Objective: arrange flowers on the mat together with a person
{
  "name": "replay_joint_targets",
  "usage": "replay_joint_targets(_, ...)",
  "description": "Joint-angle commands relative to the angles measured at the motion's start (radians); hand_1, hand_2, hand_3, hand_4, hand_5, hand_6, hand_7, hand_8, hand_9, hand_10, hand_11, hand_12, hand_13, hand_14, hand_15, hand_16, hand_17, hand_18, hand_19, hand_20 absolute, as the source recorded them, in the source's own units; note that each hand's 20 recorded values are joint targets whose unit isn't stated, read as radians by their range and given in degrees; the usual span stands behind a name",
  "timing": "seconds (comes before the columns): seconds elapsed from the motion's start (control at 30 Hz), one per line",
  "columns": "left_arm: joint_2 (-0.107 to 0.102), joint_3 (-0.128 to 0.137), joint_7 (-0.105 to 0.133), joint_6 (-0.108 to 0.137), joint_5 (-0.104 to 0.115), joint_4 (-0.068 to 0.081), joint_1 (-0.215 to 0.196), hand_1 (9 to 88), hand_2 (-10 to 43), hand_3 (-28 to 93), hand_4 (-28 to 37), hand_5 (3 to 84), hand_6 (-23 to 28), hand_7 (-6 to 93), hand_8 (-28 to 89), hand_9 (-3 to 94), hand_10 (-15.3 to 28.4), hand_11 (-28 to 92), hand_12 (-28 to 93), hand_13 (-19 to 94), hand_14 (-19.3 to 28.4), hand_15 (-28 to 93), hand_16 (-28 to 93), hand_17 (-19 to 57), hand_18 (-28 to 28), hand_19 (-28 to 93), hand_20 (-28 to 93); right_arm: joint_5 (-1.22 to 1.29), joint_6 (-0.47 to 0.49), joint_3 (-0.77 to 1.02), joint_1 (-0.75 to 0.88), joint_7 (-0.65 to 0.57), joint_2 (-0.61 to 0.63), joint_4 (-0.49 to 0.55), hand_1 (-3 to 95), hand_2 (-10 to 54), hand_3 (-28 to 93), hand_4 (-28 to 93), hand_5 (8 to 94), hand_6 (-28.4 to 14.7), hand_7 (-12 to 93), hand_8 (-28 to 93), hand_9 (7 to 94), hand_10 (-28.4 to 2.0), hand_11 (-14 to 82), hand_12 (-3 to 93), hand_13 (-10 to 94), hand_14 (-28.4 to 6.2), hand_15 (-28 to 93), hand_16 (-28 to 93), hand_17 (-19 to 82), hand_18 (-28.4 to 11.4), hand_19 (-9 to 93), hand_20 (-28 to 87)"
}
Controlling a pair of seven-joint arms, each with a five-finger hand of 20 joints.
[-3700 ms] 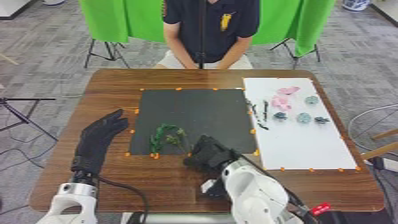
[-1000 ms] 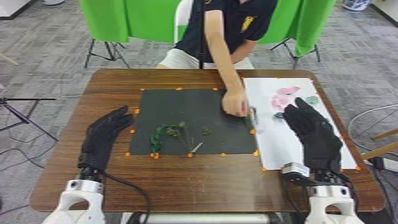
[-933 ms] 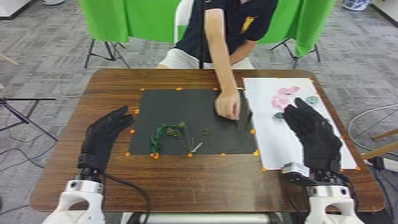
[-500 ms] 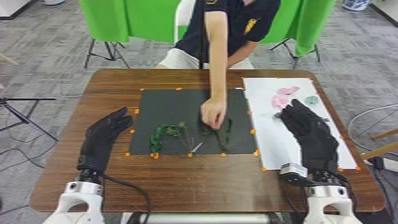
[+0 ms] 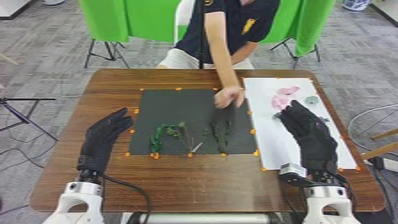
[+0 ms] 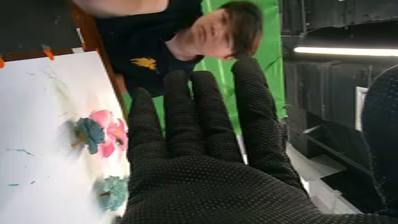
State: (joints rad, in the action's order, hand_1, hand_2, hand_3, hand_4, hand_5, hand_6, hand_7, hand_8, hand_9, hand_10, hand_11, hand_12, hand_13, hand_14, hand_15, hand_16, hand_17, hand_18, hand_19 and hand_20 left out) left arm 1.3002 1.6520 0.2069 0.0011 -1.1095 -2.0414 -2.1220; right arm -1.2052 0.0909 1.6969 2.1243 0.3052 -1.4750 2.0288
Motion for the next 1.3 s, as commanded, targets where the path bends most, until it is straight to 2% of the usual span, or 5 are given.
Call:
replay_joint_targets(0.03, 0.007, 0.001, -0.013, -0.010, 0.002, 0.002, -0.010, 24.2, -2.3, 64, -20.4, 46.1, 5.1, 10.2, -6, 46.2, 13.7, 15, 13, 37, 16.9, 10, 3, 3.9, 13.0, 9, 17, -0.010, -0.012, -0.008, 0.013, 0.001, -0.006, 0.006, 12.1, -6.5, 81, -20, 46.0, -1.7, 11, -9, 40.9, -15.1, 4.3, 11.6, 33, -10.7, 12, 9, 18, -12.1, 3, 24)
replay_joint_targets(0.43, 0.006, 0.002, -0.013, -0.014, 0.003, 0.001, -0.007, 24.2, -2.3, 64, -20.3, 46.1, 5.2, 10.0, -6, 46.1, 13.7, 15, 13, 37, 17.1, 10, 3, 3.9, 13.1, 9, 17, -0.109, -0.028, 0.004, -0.012, 0.019, 0.015, 0.007, 14.5, -8.9, 81, -19, 44.8, -2.3, 12, -9, 40.0, -15.2, 4.3, 14.0, 35, -11.3, 12, 11, 22, -12.6, 14, 32)
replay_joint_targets(0.53, 0.001, 0.006, -0.009, -0.013, 0.005, 0.001, -0.008, 24.2, -2.3, 64, -20.3, 46.1, 5.2, 10.1, -6, 46.1, 13.8, 15, 13, 37, 17.1, 10, 3, 3.9, 13.1, 9, 17, -0.183, -0.014, 0.031, -0.050, -0.008, 0.054, 0.015, 14.4, -9.5, 79, -20, 43.5, -2.2, 11, -9, 39.7, -15.2, 4.2, 15.1, 40, -12.3, 13, 16, 23, -14.6, 28, 37)
replay_joint_targets(0.8, -0.002, -0.001, -0.012, -0.023, 0.004, 0.004, 0.000, 24.0, -2.6, 64, -20.3, 46.1, 5.2, 9.9, -6, 46.1, 13.8, 15, 13, 37, 17.0, 10, 3, 3.9, 13.1, 9, 17, -0.817, -0.228, -0.031, -0.211, -0.490, 0.250, 0.065, 32.4, -9.5, 71, -23, 51.3, -3.2, 14, -9, 48.6, -16.7, 11.6, 18.0, 59, -14.2, 32, 21, 33, -16.8, 63, 42)
replay_joint_targets(1.3, -0.021, 0.000, -0.001, -0.028, 0.003, 0.011, 0.018, 24.1, -2.6, 64, -20.3, 46.2, 5.2, 9.8, -5, 46.2, 13.8, 16, 13, 37, 17.1, 10, 3, 3.9, 13.1, 9, 17, -1.228, 0.051, -0.226, -0.440, -0.728, 0.491, -0.088, 42.5, -9.5, 65, -27, 63.7, -2.1, 12, -9, 74.5, -16.0, 17.5, 17.2, 83, -8.4, 43, 25, 52, -16.4, 83, 42)
